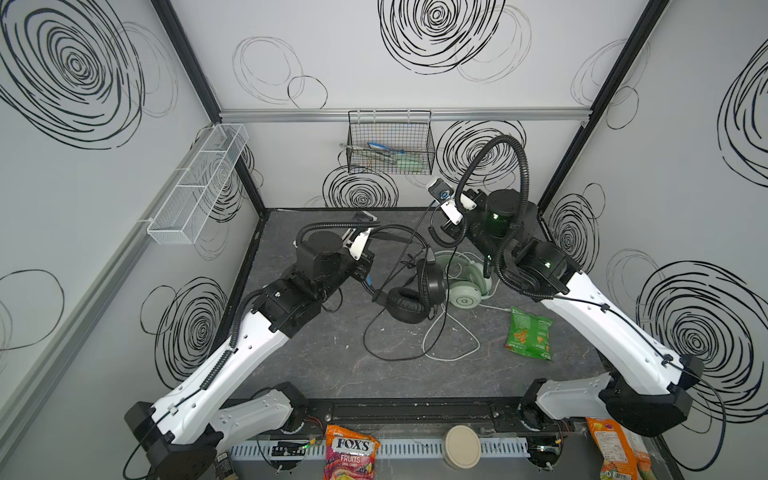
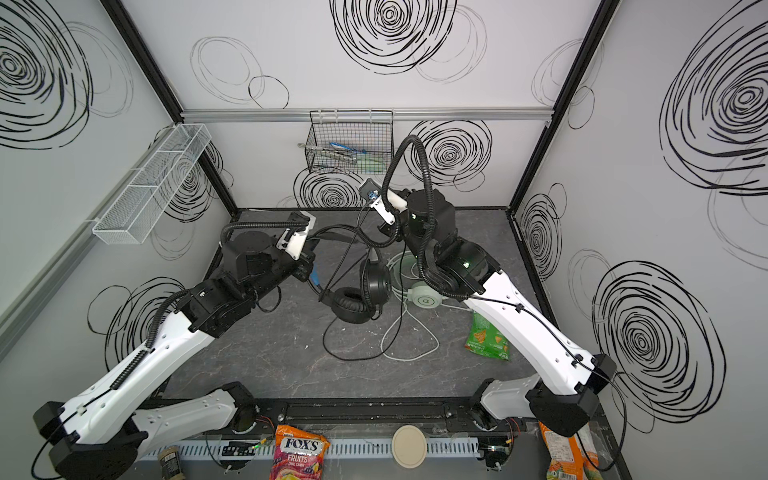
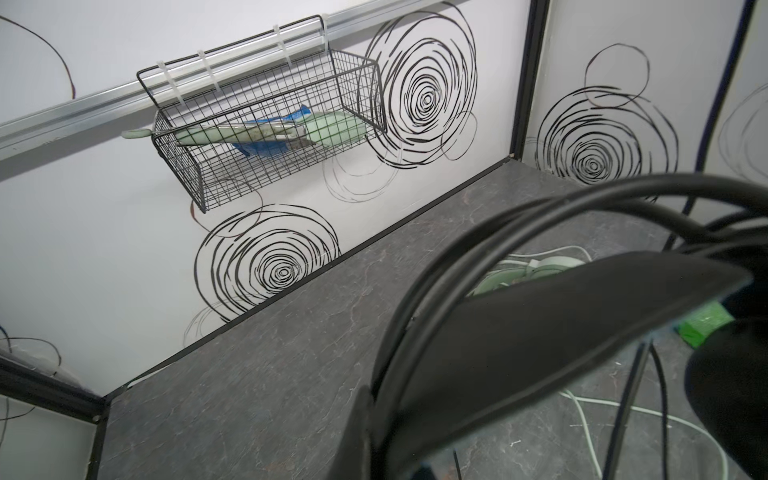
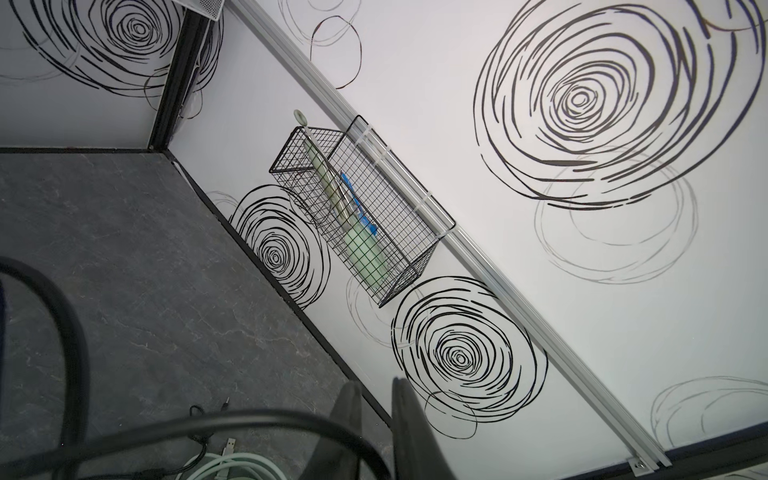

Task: Wrap the headphones
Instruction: 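Swing the black headphones back and lower them to table center with left gripper, then lift the headphones high with the left gripper while the right gripper lowers the cable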

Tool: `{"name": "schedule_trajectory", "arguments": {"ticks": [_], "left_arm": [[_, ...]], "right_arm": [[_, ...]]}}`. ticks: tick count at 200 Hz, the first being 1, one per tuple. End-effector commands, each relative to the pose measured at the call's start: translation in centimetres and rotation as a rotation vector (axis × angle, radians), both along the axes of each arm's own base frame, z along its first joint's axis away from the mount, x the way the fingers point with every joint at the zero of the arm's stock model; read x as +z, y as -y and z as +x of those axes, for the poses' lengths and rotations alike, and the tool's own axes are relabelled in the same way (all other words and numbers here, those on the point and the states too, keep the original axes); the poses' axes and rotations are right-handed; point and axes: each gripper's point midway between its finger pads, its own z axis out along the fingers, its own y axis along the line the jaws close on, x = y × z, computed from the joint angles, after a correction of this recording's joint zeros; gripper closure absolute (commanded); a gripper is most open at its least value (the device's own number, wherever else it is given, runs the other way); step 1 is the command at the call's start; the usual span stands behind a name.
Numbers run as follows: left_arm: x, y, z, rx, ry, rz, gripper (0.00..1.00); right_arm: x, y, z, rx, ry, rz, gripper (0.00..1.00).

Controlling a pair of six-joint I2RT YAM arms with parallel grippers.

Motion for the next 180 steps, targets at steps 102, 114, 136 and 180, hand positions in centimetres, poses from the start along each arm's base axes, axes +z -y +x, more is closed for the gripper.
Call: {"name": "schedule_trajectory", "arguments": {"ticks": [102, 114, 136, 180], "left_arm": [[13.7, 1.2, -5.8, -0.236, 0.154, -0.489, 1.0], [15.6, 1.2, -6.1, -0.25, 0.168, -0.543, 1.0], [18.3, 1.2, -6.5, -0.269, 0.194, -0.626, 1.0], [22.1, 1.3, -6.3, -0.289, 0.218, -0.77, 1.0]], "right_arm": [[-1.4, 5.2, 3.3, 0.029, -0.089, 0.457, 0.76], [-2.4, 4.6, 3.5, 0.057, -0.118, 0.487, 0.75], [-4.0, 3.3, 3.7, 0.108, -0.165, 0.53, 0.75], [-6.5, 0.8, 3.3, 0.231, -0.269, 0.61, 0.73]]}}
